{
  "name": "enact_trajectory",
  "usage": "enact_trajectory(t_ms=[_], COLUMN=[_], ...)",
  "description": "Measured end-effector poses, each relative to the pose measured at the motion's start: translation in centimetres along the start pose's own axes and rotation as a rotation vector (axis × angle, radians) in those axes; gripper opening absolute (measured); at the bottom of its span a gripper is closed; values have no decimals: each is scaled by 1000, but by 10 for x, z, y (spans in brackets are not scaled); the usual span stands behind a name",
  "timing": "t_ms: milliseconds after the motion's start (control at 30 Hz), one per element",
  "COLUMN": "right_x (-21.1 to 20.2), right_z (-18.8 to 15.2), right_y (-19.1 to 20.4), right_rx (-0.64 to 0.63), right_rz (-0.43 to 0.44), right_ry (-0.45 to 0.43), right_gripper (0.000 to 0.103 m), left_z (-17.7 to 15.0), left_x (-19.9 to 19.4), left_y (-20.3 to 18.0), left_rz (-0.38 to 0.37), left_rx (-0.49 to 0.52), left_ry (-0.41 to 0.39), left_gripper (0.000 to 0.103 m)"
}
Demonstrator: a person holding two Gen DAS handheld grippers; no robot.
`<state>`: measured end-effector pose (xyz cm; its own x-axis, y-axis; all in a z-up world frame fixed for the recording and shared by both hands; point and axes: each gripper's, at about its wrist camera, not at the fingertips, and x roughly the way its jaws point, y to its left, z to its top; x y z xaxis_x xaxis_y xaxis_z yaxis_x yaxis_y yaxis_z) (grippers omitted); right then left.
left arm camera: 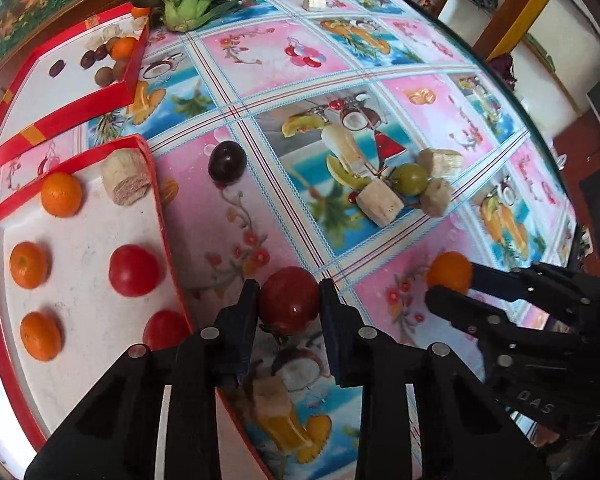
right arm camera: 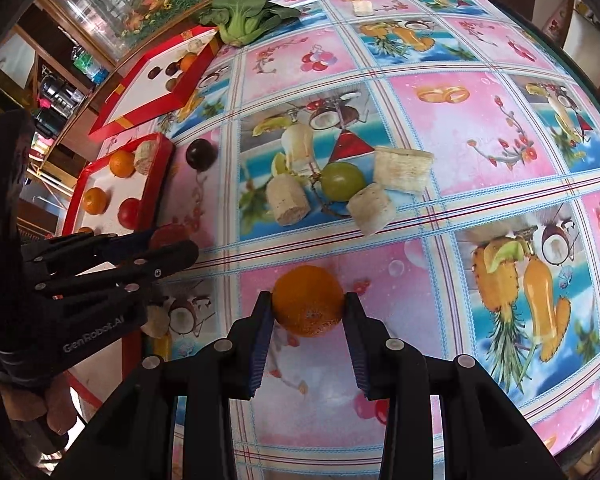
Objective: Organize fruits
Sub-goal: 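Carry the orange and the tomato over the white tray with both tools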
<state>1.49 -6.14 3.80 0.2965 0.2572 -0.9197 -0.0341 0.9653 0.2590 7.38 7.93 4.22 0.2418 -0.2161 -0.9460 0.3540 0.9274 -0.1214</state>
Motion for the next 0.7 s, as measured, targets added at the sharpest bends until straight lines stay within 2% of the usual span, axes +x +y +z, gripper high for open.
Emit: enact_trajectory(t_ms=[467,700], right_x=[3,1], right_z=[0,-1], right_y=[44,70], right_rx=[-90,-149], right_rz=[37,63], right_ry=[-3,-11], right_gripper=[36,36], left_z=[-22,-46], left_x=[-37,-57], left_y=[35,75], left_rz=[-15,-11], left_rx=[-93,-180], left_ry=[-60,-89], left_gripper=[27,27])
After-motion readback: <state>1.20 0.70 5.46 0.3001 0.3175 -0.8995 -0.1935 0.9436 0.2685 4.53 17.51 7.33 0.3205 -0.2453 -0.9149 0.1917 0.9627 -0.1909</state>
